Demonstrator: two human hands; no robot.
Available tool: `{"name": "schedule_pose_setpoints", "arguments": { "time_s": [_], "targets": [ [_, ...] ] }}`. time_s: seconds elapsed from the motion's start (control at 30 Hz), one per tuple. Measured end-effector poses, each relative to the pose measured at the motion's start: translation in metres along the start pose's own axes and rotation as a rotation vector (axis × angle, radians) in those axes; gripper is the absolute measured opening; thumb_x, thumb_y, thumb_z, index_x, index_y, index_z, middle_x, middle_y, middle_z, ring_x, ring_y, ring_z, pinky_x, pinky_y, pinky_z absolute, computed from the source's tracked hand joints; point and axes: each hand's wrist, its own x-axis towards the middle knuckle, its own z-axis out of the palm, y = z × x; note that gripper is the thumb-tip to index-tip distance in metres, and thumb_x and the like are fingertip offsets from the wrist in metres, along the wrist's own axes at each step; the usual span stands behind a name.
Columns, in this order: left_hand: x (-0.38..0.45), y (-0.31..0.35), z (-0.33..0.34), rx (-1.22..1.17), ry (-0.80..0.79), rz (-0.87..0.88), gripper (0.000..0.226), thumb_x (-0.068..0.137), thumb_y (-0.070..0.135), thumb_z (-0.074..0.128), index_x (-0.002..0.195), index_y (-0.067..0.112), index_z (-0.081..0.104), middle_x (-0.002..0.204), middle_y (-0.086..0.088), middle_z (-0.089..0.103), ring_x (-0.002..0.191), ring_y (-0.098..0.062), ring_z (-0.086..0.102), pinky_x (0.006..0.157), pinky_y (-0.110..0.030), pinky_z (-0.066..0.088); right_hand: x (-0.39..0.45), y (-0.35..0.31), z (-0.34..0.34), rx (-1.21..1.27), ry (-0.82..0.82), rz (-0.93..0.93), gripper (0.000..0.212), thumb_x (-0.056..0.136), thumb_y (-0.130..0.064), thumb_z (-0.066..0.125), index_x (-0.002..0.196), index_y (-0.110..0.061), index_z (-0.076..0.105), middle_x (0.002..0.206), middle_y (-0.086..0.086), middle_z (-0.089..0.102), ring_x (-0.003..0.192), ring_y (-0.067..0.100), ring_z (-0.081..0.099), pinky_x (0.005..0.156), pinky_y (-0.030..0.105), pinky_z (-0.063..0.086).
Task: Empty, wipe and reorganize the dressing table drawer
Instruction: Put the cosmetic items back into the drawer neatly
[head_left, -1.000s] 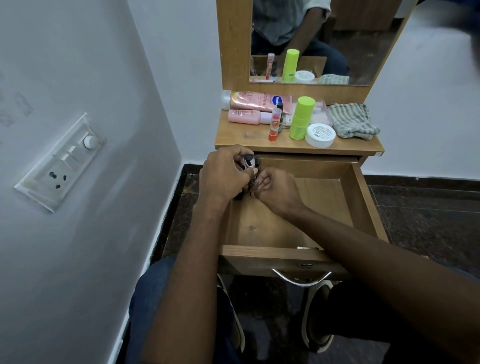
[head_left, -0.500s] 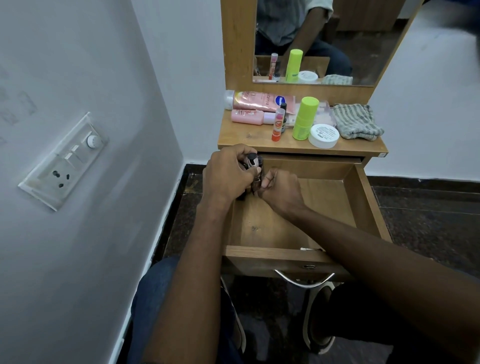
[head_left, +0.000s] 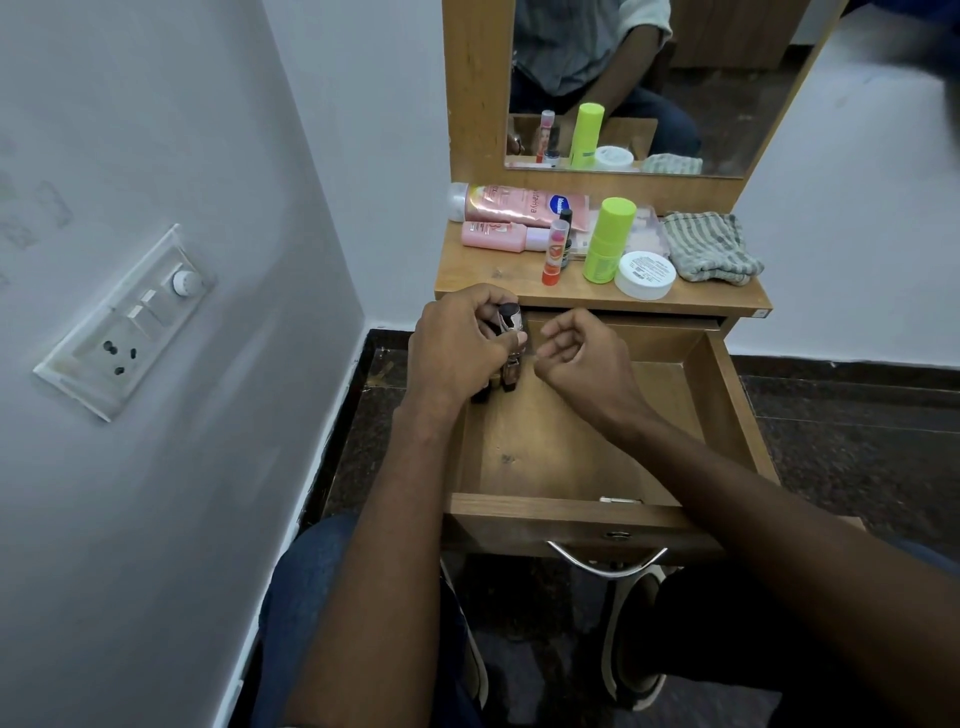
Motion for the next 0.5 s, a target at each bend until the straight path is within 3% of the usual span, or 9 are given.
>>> {"name": "schedule_pose_setpoints", "arguments": {
  "time_s": [0.17, 0.37, 0.5],
  "targets": [
    [-0.0009, 0.0039, 0.0047, -0.016, -0.039, 0.035, 0.039, 0.080, 0.021, 0.094, 0.115, 0.026, 0.077, 0.084, 0.013, 0.075, 0.048, 0.007, 0.061, 0.056, -0.026, 0.052, -0.0052, -0.0065, -0.0033, 0.090, -0.033, -0.137, 0.039, 0.078, -0.013, 0.087, 0.111, -0.016, 0.067, 0.094, -0.001, 0.073, 0.083, 0.016, 0.071, 0.074, 0.028, 0.061],
    [-0.0009, 0.0035, 0.0044, -0.043, -0.104, 0.027, 0.033, 0.085, 0.021, 0.090, 0.116, 0.025, 0.080, 0.085, 0.013, 0.078, 0.053, 0.005, 0.062, 0.057, -0.023, 0.053, -0.0056, -0.0031, -0.0050, 0.077, -0.047, -0.130, 0.028, 0.081, -0.006, 0.085, 0.103, -0.014, 0.070, 0.090, -0.001, 0.074, 0.082, 0.016, 0.071, 0.076, 0.035, 0.063],
    [-0.0006, 0.0038, 0.0056, -0.045, -0.111, 0.011, 0.024, 0.092, 0.016, 0.084, 0.114, 0.025, 0.081, 0.089, 0.013, 0.080, 0.054, 0.009, 0.064, 0.055, -0.017, 0.049, -0.0048, -0.0003, -0.0055, 0.078, -0.034, -0.105, 0.030, 0.079, -0.008, 0.085, 0.103, -0.016, 0.069, 0.089, 0.000, 0.073, 0.079, 0.017, 0.070, 0.072, 0.033, 0.062]
  ]
}}
